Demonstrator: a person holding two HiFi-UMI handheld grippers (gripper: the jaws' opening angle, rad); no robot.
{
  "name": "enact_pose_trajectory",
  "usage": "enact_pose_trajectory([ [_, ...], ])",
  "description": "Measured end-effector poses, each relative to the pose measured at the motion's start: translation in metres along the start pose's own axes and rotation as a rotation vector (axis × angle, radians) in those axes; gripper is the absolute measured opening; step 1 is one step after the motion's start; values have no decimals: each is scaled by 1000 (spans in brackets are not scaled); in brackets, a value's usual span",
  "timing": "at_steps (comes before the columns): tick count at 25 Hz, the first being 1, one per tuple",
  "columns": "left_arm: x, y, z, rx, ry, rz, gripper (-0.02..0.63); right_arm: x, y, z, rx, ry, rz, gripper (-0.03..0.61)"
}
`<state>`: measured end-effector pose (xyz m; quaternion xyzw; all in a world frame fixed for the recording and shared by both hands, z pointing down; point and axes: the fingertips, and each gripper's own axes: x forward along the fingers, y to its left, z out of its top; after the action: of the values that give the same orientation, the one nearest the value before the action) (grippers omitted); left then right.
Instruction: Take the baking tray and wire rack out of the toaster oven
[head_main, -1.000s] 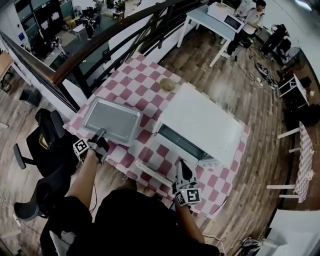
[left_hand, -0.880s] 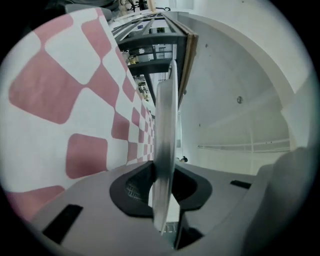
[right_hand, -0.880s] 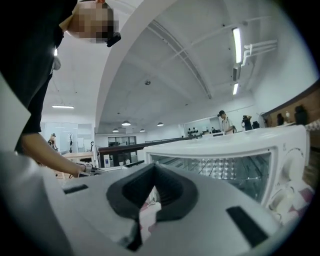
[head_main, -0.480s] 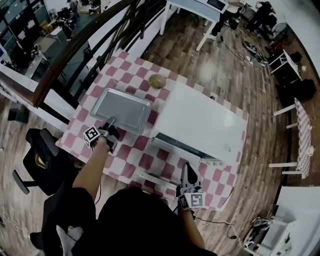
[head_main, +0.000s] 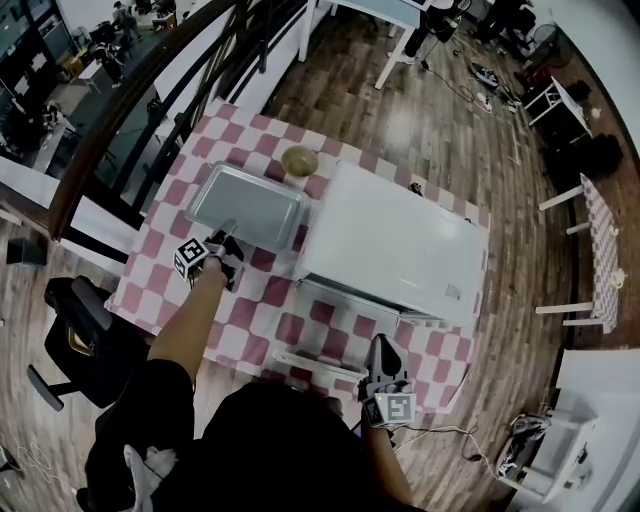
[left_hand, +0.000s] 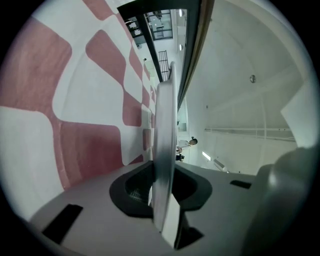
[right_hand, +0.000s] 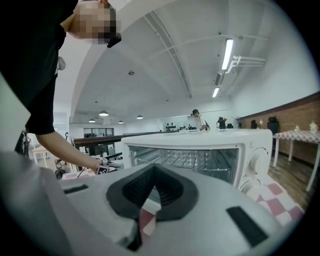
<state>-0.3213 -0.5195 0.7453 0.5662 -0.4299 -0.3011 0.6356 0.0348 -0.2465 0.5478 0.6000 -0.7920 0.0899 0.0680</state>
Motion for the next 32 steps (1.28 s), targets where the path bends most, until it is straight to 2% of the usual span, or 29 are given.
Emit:
enact_pose_trajectory([
  [8, 14, 11, 0, -56, -31, 46, 72, -2, 1, 1, -8, 11, -6, 3],
  [12, 14, 18, -2, -51, -5, 103, 64, -4, 6, 2, -22, 2, 9, 3],
  [15, 16, 19, -1, -50, 6, 141, 112, -4, 11, 4, -26, -3, 22, 3],
  [18, 14, 22, 0, -68, -3, 177, 205, -6, 15, 4, -24, -4, 30, 3],
  [21, 6, 23, -1, -98, -4, 199, 233, -8, 17, 2, -27, -8, 37, 3],
  [24, -8, 25, -5, -102, 13, 212, 233, -9, 20, 1, -26, -18, 43, 3],
  [28, -35, 20, 0, -109, 6, 166, 210, -8, 24, 2, -26, -34, 60, 3],
  [30, -53, 8, 4, -97, 8, 101, 198, -6, 26, 5, -30, -44, 72, 3],
  [32, -71, -15, 6, -45, 16, 19, 195, -5, 28, 12, -30, -62, 76, 3],
])
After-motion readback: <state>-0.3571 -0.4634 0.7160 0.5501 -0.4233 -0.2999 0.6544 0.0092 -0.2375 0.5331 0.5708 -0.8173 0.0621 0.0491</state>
